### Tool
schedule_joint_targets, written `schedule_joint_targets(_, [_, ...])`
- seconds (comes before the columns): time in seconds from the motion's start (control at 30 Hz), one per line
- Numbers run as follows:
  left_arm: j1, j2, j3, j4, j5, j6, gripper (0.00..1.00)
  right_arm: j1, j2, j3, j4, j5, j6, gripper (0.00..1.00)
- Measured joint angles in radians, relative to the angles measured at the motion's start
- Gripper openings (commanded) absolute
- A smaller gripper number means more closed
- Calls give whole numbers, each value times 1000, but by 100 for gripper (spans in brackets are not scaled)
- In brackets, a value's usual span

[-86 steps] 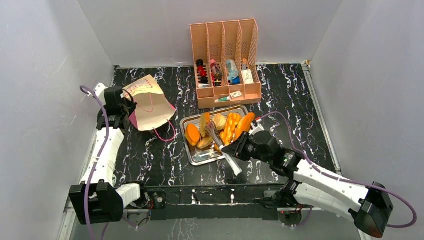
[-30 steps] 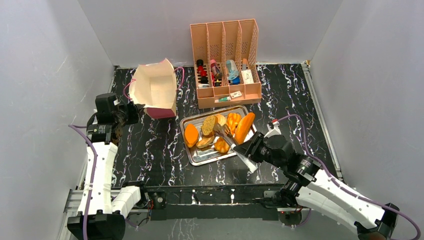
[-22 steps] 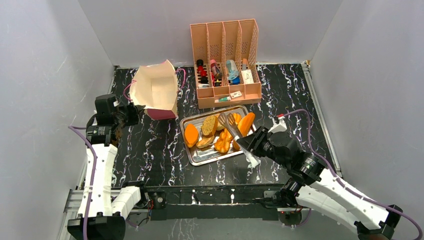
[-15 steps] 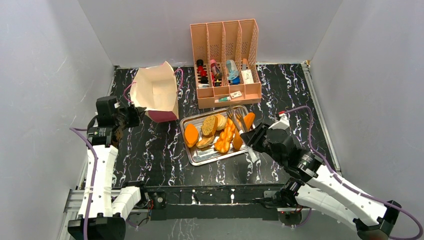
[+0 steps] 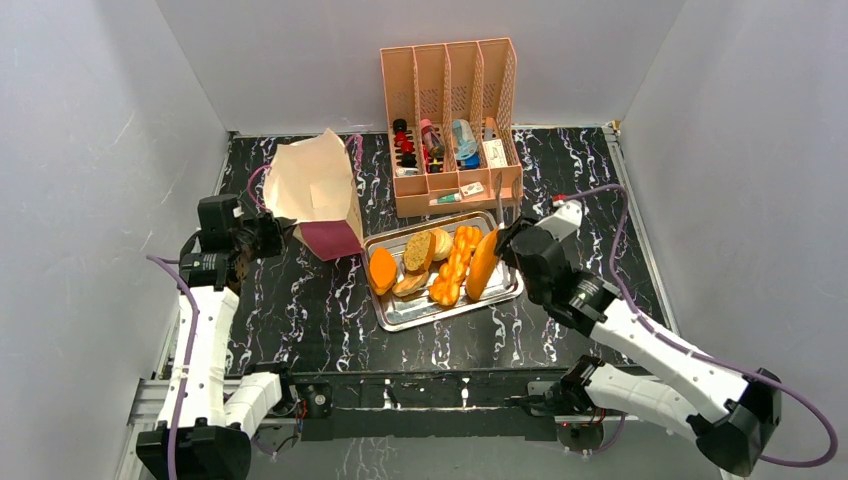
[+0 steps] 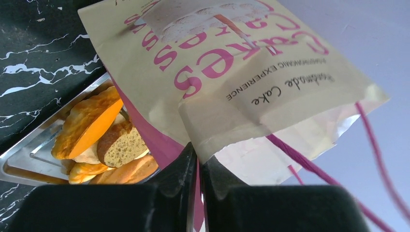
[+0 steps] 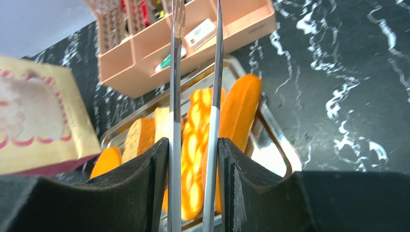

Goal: Take the fake bread out of the paper bag
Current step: Adjust the paper bag at the center of the board.

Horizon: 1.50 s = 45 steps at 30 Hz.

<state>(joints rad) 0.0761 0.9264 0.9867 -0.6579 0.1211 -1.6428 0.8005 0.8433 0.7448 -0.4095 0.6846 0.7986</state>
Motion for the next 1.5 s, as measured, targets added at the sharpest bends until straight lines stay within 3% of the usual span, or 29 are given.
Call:
schedule_joint_targets(0.27, [0,40,-9,45,21,2,19,-275,165,50,100,-54,-101,36])
schedule_joint_targets(0.5, [0,79,-20,91,36,29,45,-503,300,92,179,-157,-145,37])
schedule_joint_targets(0.77, [0,150,82,81,28,143,63,-649,475,98,263,-240,-148,39])
schedule_joint_targets(0.9, [0,137,166,76,-6,209,65,-681,560,99,301,-273,-143,41])
schedule_joint_targets(1.3, [0,91,224,80,-27,299,66,-736,746,99,444,-318,-156,43])
schedule_joint_targets(1.5, [0,38,329,65,-119,417,66,-738,865,111,484,-318,-171,51])
